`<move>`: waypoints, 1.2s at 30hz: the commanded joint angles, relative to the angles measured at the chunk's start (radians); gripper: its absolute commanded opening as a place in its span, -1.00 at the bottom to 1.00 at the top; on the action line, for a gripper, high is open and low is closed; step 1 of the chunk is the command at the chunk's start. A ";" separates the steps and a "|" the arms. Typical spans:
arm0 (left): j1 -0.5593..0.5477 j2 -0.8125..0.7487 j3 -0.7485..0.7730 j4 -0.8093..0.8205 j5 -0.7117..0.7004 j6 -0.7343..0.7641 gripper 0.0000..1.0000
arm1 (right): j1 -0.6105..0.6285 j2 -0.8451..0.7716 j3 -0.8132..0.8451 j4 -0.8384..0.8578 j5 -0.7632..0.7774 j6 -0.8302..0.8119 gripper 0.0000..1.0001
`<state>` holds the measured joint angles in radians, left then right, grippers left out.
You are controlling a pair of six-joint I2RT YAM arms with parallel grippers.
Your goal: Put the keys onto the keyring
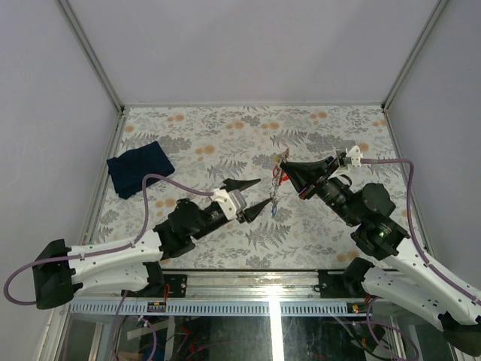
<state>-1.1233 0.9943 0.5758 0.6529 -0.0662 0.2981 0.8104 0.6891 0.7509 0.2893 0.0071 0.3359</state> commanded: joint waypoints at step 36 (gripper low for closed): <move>-0.030 0.200 0.168 0.088 -0.199 0.000 -0.66 | 0.004 -0.016 0.037 0.089 -0.055 0.053 -1.00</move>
<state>-1.1458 1.1999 0.7097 0.7033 -0.2394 0.2604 0.8104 0.7002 0.7509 0.3042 -0.0334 0.3779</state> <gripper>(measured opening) 0.223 0.010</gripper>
